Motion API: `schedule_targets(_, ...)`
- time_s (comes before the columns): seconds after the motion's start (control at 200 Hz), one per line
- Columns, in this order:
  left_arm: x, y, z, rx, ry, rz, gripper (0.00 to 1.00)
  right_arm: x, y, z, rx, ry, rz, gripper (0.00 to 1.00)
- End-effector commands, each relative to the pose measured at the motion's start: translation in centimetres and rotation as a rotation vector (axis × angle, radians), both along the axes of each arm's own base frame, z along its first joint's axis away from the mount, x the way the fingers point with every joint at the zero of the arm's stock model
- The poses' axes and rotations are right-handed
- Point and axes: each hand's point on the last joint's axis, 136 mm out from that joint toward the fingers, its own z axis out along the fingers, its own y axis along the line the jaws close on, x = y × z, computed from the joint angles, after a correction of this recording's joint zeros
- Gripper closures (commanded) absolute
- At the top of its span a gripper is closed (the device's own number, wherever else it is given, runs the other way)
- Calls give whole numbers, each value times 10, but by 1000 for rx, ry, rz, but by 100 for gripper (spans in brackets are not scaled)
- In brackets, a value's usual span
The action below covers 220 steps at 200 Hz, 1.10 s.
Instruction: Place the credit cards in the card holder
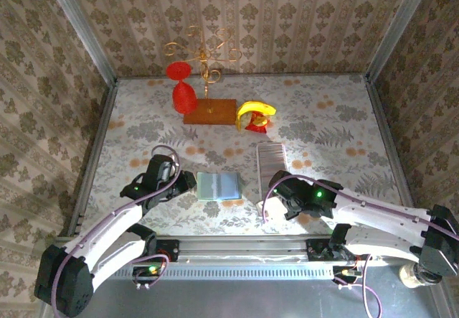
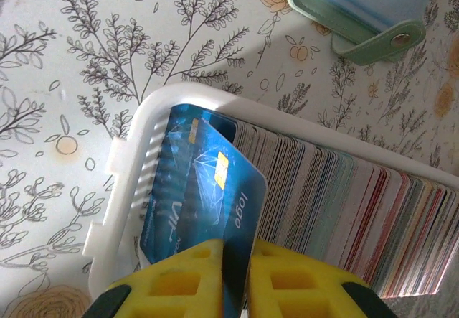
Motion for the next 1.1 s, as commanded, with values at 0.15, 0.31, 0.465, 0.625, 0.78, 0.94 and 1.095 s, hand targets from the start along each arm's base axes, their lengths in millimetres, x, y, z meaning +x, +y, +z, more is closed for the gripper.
schedule_targets(0.15, 0, 2, -1, -4, 7, 14, 75, -22, -9, 19, 8, 117, -39, 92)
schedule_targets(0.31, 0, 10, 1, 30, -3, 39, 78, -36, -15, 34, 16, 181, -79, 98)
schedule_targets(0.465, 1, 14, 8, 38, -29, 48, 80, -41, -7, 58, 91, 255, -209, 100)
schedule_targets(0.625, 0, 12, 11, 34, -30, 28, 84, -13, 29, 86, 309, 268, -461, 100)
schedule_targets(0.78, -1, 3, 16, -6, -22, -5, 92, 30, 69, 105, 628, 303, -823, 100)
schedule_targets(0.94, -2, -8, 21, -49, -9, -49, 98, 52, 113, 106, 794, 508, -1135, 100)
schedule_targets(1.095, 1, -10, 13, -42, 25, -50, 100, 64, 143, 78, 775, 760, -1456, 100)
